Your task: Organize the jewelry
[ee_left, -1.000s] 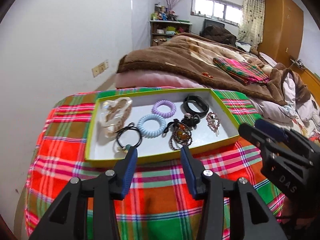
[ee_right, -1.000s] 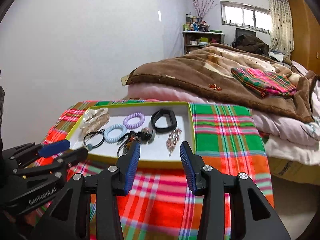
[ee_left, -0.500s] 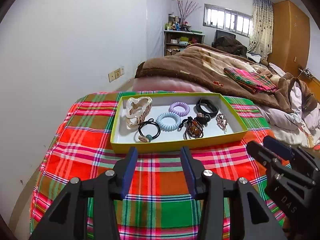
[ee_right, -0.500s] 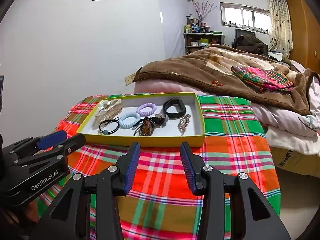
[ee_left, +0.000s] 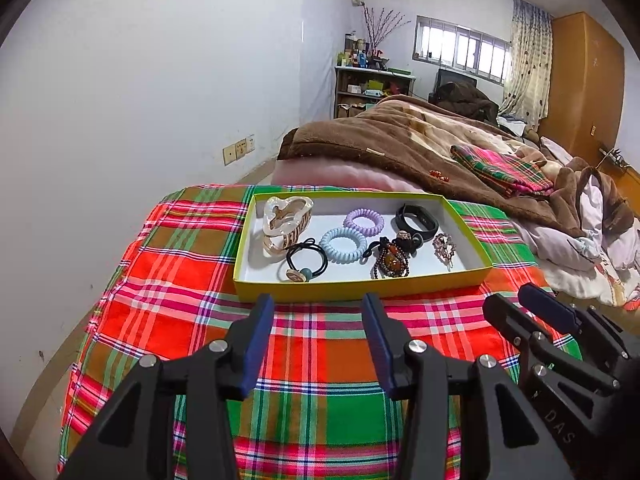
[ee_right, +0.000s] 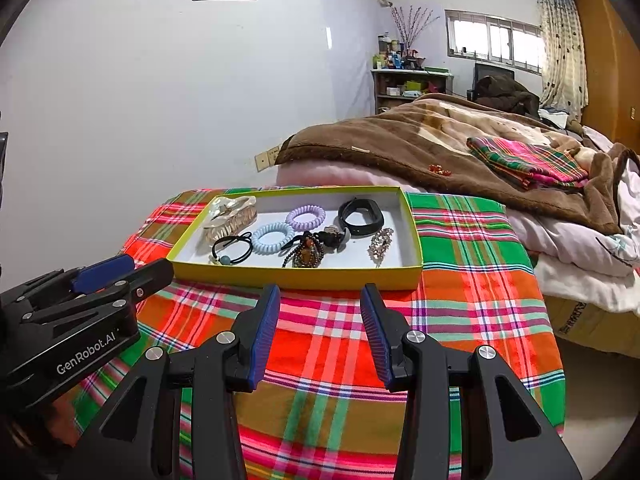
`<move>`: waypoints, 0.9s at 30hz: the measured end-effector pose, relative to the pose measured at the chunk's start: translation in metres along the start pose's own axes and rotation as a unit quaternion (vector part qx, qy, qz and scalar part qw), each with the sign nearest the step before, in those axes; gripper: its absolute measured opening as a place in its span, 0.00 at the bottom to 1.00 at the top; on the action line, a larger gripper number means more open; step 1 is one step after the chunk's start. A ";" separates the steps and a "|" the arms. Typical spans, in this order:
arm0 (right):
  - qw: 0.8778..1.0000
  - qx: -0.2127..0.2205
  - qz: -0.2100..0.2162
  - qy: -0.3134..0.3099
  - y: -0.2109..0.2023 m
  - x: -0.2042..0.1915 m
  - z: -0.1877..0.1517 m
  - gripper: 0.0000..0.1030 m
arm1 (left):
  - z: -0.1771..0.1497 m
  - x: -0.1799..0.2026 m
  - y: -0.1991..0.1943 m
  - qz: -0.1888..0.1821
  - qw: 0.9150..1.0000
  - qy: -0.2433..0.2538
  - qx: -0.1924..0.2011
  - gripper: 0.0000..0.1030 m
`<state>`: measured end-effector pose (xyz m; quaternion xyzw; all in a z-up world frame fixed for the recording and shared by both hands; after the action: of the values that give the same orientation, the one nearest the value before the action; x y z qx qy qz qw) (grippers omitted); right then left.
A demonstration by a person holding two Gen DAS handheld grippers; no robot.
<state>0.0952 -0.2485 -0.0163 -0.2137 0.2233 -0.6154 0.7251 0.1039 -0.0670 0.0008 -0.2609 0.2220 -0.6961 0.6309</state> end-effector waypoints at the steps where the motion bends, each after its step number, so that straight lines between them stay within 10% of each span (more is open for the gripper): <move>1: 1.000 0.000 0.000 0.000 0.000 0.000 0.000 0.41 | 0.000 0.000 -0.001 0.001 1.000 0.000 0.001 0.46; 27: 1.000 0.002 0.002 -0.004 -0.001 -0.007 -0.001 0.41 | -0.001 -0.004 -0.001 0.011 1.000 -0.009 0.001 0.47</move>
<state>0.0925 -0.2417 -0.0161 -0.2144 0.2199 -0.6131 0.7279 0.1027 -0.0631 0.0004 -0.2642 0.2190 -0.6873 0.6403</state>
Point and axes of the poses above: each gripper's, at about its wrist camera, not at the fingertips, and y roughly the way its jaws point, x to its right, z to its top, the point moved 4 cm from there along y, roughly the way its jaws point, and after that the axes turned 4 degrees about -y, right-handed, at the moved point
